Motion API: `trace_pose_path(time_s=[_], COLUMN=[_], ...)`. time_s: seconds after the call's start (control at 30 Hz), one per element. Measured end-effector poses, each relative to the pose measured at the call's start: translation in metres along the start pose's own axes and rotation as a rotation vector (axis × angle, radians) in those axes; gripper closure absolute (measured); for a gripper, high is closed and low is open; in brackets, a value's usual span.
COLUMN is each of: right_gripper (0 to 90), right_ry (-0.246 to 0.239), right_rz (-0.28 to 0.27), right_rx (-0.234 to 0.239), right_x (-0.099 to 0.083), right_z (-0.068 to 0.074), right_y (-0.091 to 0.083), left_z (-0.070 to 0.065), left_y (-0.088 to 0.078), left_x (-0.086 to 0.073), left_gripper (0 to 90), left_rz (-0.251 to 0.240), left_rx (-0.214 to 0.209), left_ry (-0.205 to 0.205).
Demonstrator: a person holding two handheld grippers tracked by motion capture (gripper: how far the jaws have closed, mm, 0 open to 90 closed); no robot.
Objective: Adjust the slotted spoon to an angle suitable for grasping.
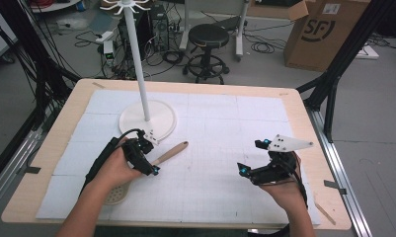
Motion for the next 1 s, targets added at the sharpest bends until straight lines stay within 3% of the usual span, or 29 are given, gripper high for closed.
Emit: trace_pose_path(time_s=[0.33,0.53,0.7,0.8,1.0], right_gripper=[0.1,0.1,0.2,0.1,0.1], right_ry=[0.002,-0.009,-0.006,-0.008,-0.006], right_rz=[0.009,0.004,0.013,0.012,0.013], right_rx=[0.003,0.007,0.007,0.006,0.006], right_x=[-0.002,-0.001,-0.002,-0.002,-0.003], right_z=[0.0,0.0,0.0,0.0,0.0], right_y=[0.003,0.003,0.004,0.004,0.004], left_z=[0.0,-0.002,-0.003,-0.006,-0.005], left_y=[0.002,0.002,0.007,0.009,0.01], left_x=[-0.001,0.001,0.001,0.001,0.002], left_gripper=[37.1,46.6,47.5,49.7,54.3], left_rz=[0.017,0.0,0.006,0.011,0.014], left_rx=[-0.005,-0.01,-0.013,-0.038,-0.019], left_ry=[0.0,0.011,-0.004,0.003,-0.005])
Point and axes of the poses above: each handheld gripper's, and its own axes: y roughly forward along the jaws, x roughly out of its top, z roughly to its left, the point moved 7 cm from there along y, roughly forward along the jaws, and after that the axes turned 7 degrees about x, right-handed, at the moved point
